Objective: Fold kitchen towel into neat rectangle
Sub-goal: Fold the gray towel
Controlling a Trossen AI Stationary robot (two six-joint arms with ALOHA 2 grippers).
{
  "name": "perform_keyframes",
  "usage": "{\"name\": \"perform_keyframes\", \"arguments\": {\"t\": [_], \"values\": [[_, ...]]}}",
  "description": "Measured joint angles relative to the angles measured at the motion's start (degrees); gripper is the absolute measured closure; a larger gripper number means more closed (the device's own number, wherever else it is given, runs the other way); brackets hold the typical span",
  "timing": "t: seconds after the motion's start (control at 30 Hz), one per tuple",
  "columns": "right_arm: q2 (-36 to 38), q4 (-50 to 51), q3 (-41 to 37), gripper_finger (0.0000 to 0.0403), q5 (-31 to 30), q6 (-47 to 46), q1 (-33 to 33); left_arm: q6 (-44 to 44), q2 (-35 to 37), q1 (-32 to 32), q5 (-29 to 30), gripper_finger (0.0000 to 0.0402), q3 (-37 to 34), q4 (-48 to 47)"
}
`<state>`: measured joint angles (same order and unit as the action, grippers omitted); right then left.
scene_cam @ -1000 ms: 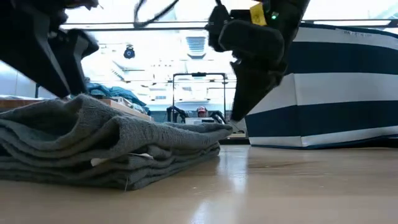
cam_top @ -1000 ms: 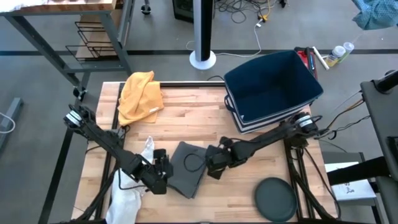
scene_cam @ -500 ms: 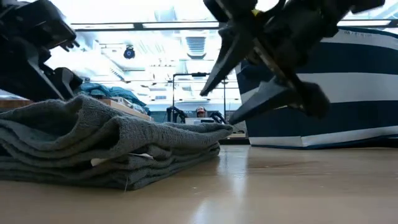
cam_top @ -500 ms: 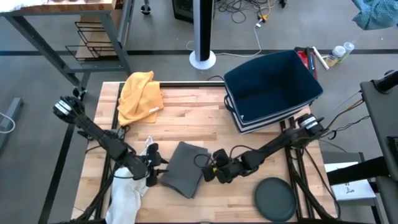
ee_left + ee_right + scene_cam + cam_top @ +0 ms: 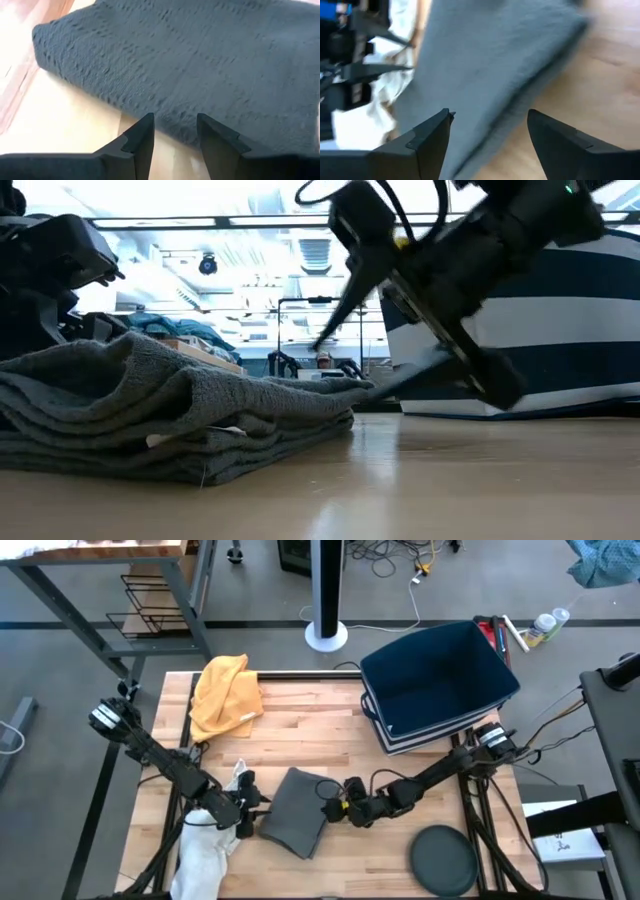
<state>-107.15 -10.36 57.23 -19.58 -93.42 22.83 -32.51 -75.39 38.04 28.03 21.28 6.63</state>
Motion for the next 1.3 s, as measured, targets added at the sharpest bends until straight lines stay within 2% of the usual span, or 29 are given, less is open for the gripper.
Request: {"name": "perform_keyframes", "arguments": {"t": [0.13, 0.43, 0.6, 0.77, 0.97, 1.0, 1.17, 1.3], "values": [[-3.6, 0.5, 2.2, 0.017, 3.5, -0.3, -0.4, 0.0, -0.4, 0.0, 0.0, 0.0265, 0.0, -0.1], [-5.8, 0.7, 4.3, 0.02, 1.6, -0.4, -0.5, -0.2, -0.3, 0.0, 0.0, 0.0261, -0.1, -0.1], [-5.7, 0.2, 5.3, 0.0226, 3.4, 0.7, -1.0, -0.3, -0.2, 0.0, 0.0, 0.027, -0.1, -0.2], [-5.6, 0.2, 5.6, 0.0279, 3.8, 2.2, -1.2, -0.4, -0.2, 0.0, 0.0, 0.0279, -0.1, -0.1], [-5.5, 0.3, 7.4, 0.0384, 4.6, 7.4, -1.5, 0.1, 0.2, 0.0, 0.0, 0.0273, 0.0, -0.3], [-5.5, 0.3, 7.8, 0.0392, 4.6, 8.8, -1.6, 0.5, 0.5, 0.0, 0.0, 0.027, 0.0, -0.4], [-5.5, 0.7, 11.5, 0.0395, 4.8, 15.4, -3.2, 2.0, 3.0, 0.0, 0.6, 0.0251, 0.0, -2.6], [-5.5, 0.6, 15.7, 0.0398, 4.9, 21.8, -4.8, 1.8, 6.7, 0.0, 0.6, 0.0239, 0.0, -9.0]]}}
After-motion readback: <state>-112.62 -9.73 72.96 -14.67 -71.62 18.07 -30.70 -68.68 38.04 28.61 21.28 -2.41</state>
